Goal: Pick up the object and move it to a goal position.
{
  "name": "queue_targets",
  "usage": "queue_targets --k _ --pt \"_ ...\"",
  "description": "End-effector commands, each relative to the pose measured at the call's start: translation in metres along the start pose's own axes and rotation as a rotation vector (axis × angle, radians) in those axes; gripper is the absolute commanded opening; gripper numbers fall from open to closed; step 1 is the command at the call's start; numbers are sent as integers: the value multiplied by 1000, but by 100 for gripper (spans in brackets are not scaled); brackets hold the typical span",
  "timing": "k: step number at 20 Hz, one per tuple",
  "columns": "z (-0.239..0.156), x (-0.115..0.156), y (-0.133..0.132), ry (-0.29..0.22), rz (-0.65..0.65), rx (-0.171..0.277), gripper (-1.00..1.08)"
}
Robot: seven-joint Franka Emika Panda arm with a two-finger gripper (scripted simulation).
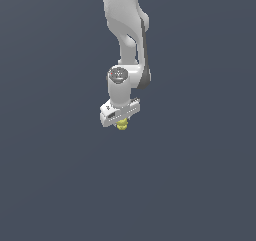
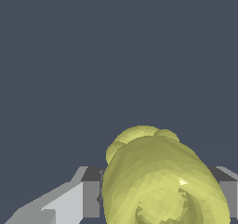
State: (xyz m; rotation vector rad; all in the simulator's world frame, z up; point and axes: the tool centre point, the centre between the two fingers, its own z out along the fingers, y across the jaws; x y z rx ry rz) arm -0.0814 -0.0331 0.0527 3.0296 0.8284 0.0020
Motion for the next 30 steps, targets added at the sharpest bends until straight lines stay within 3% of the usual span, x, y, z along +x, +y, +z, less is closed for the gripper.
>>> queue_targets --k 1,10,30 --pt "-1 4 0 0 0 0 -100" --pt "-14 43 -2 0 0 0 -100" --pt "-56 177 -7 0 0 1 -100"
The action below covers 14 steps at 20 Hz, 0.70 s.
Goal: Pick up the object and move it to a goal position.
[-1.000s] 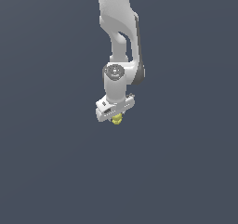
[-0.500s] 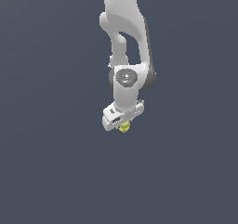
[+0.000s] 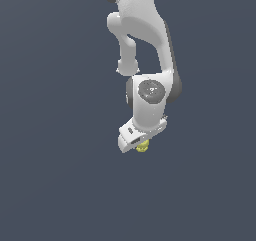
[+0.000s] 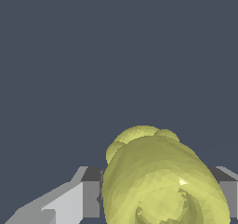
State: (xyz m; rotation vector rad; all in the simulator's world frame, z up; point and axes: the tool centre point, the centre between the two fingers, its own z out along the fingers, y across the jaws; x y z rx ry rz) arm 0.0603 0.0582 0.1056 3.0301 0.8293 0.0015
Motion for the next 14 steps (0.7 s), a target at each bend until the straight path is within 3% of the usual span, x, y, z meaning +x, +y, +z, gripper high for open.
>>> queue_targets --k 1,14 --pt "-5 15 0 0 0 0 -100" --pt "-22 74 0 -1 0 0 -100"
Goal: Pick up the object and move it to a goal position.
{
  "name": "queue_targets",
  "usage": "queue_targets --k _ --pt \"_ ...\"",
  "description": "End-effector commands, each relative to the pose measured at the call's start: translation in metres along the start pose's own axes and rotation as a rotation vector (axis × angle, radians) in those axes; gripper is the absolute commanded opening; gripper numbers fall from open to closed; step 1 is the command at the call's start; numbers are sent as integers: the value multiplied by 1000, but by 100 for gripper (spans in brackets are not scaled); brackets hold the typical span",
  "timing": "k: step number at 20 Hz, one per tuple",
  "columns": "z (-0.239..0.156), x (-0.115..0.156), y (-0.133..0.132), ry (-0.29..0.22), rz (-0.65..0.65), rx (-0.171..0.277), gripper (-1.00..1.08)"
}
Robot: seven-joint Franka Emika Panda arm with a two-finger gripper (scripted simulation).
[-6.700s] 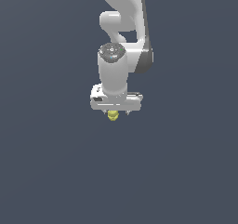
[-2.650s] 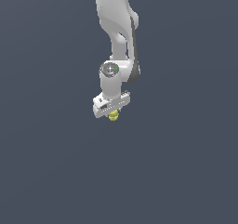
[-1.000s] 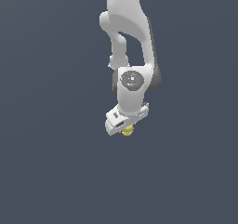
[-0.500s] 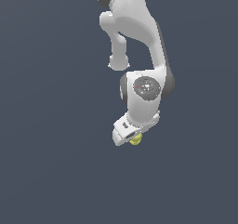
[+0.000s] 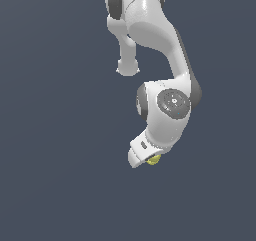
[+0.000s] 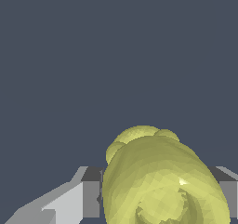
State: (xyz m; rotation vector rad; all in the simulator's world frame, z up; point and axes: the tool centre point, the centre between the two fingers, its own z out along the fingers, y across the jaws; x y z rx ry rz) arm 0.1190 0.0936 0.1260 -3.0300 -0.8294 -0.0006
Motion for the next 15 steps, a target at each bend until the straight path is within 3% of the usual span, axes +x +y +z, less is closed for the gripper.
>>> queue_targets --k 1,15 --pt "-3 8 0 0 0 0 -100" --pt "-7 26 1 0 0 0 -100"
